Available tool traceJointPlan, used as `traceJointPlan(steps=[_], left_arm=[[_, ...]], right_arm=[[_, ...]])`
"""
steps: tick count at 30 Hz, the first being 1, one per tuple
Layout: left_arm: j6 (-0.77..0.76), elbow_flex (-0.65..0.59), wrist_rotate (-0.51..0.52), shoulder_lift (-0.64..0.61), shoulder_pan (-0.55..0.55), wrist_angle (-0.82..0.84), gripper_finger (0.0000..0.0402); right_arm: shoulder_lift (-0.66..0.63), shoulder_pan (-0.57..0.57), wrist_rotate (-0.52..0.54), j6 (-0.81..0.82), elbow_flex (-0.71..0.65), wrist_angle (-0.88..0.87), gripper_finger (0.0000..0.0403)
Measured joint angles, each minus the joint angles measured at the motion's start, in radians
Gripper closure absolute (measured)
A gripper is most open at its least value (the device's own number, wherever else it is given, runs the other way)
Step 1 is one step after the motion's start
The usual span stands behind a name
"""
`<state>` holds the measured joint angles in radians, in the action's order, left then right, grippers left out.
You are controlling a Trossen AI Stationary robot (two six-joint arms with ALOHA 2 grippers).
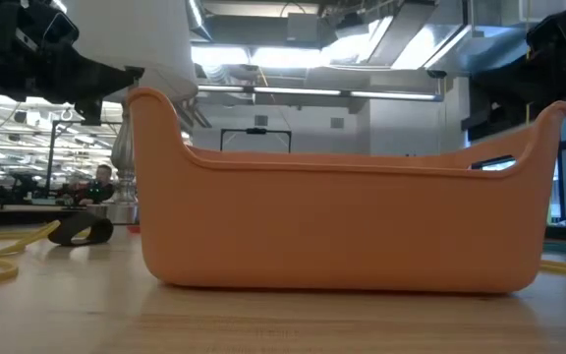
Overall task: Pick and place rubber bands into bin
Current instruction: Put the green rubber band into the orange bin
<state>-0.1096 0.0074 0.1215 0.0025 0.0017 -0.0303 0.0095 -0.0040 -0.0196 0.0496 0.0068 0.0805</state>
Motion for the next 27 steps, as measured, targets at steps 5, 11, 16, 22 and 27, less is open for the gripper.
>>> traceJointPlan(steps=[5, 11, 16, 22, 27], left_arm=[[0.0, 0.0, 0.0, 0.0, 0.0, 0.0, 0.0398], [0.0, 0.0, 0.0, 0.0, 0.0, 0.0, 0.0398], [0.0, 0.0, 0.0, 0.0, 0.0, 0.0, 0.0398], [0.0, 0.0, -0.001, 0.0, 0.0, 0.0, 0.0398], [0.0, 0.0, -0.004, 0.0, 0.0, 0.0, 0.0398]], right_arm=[[0.049, 0.0, -0.014, -0.003, 0.003, 0.16, 0.0396], [0.268, 0.0, -0.033, -0.132, 0.151, 0.179, 0.04], [0.57, 0.0, -0.01, -0.156, 0.343, 0.123, 0.0401], [0.966, -0.002, 0.214, -0.063, 0.606, -0.03, 0.0401], [1.249, -0.066, 0.287, 0.114, 0.849, -0.277, 0.0397]])
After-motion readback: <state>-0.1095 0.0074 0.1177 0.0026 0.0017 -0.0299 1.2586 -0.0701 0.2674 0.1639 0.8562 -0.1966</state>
